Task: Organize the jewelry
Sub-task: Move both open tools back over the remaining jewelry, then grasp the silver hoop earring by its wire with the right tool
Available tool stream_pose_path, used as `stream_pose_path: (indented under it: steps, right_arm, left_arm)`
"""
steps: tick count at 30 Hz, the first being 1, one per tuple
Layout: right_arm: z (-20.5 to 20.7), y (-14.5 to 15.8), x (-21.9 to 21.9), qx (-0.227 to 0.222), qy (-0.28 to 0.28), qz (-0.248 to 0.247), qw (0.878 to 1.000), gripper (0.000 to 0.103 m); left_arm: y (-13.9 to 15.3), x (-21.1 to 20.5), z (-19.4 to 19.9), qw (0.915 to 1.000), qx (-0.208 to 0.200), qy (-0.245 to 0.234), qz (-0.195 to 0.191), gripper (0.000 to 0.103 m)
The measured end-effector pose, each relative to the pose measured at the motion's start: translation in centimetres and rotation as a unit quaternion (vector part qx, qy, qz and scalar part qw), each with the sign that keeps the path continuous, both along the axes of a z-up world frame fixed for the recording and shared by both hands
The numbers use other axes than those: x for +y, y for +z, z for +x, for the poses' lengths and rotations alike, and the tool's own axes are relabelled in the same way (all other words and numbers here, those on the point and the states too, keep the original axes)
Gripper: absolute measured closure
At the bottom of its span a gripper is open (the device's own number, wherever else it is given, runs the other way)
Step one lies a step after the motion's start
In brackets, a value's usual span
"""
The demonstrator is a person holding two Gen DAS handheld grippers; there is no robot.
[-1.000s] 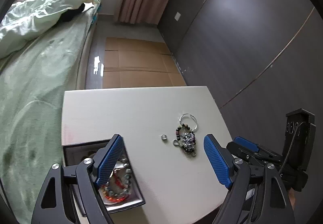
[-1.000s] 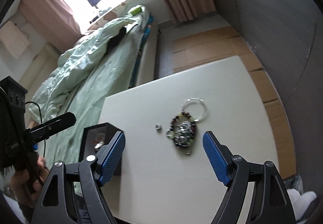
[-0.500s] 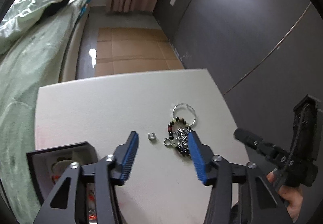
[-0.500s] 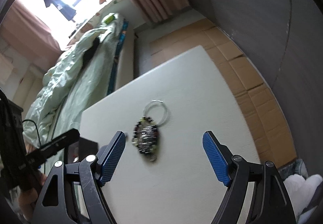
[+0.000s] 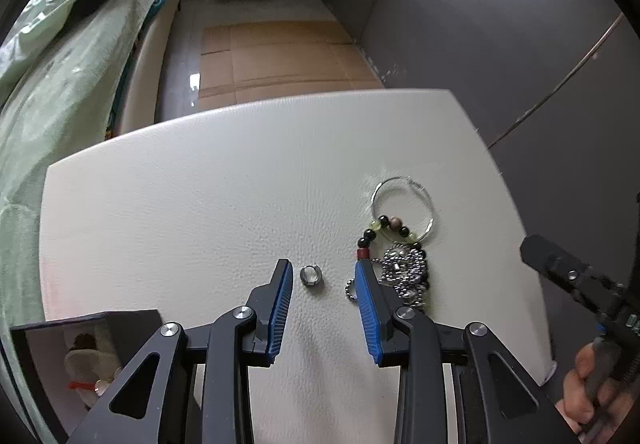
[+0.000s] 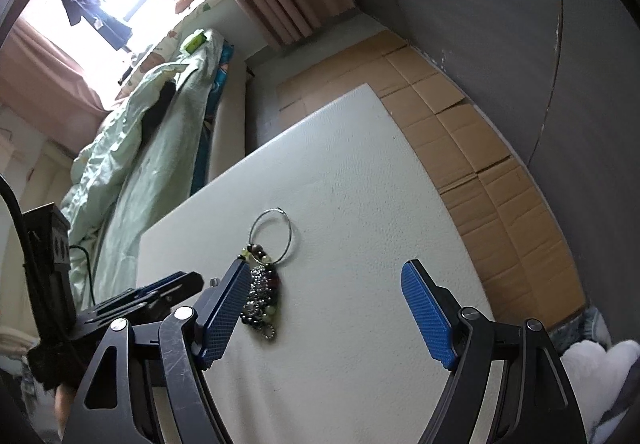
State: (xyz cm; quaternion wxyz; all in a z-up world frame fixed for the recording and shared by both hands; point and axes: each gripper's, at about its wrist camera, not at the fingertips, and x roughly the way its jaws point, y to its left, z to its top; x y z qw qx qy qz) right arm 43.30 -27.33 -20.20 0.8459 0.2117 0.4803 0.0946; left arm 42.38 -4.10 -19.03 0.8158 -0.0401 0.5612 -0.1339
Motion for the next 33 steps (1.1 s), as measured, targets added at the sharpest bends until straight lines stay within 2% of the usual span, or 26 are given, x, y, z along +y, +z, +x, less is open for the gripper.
stream_pose_path:
  steps: [2,11,14,15,18,23,30,33]
  right_arm:
    - [0.2,-0.2,0.2,0.002,0.001,0.0,1.0,0.025]
    - [0.6,-0.6,0.6,0.005,0.009,-0.001,1.0,0.028]
    - [0.6,-0.6,0.7,0.005,0.008,-0.001,1.0,0.028]
    - [0.6,-0.6,0.7,0.006,0.009,-0.001,1.0,0.028]
    - [0.6,-0.7,0.9,0.007,0.014,0.002,1.0,0.036]
    - [1.1,-1.0,1.7,0.01,0.027,0.01,1.0,0.039]
    - [2.6,-1.5,2.6,0.013,0.039,0.012,0.999,0.056]
    - [3.4,-1.6,3.0,0.013,0.039,0.0,0.999,0.067]
  left_arm:
    - [-0.5,-0.2,0.1,1.0,0.005,-0.001,0.008,0.076]
    - [-1.2,-1.0,0.2,0.9995,0.002,-0.004,0.032,0.076]
    - [-1.3,-1.2,0.1,0.9989,-0.001,-0.006,0.046,0.084]
    - [-1.4,-1.1,0.1,0.9986,-0.003,-0.006,0.053,0.09]
    - [-1.4,-0.4,0.2,0.9995,0.001,-0.005,0.03,0.09]
    - [-0.3,0.7,0.1,0.9999,-0.011,0.004,0.007,0.09]
    - [1.1,1.4,-0.1,0.9994,-0.029,0.009,-0.019,0.09]
    - [1.6,1.8,-0.1,0.9989,-0.037,0.013,-0.026,0.09]
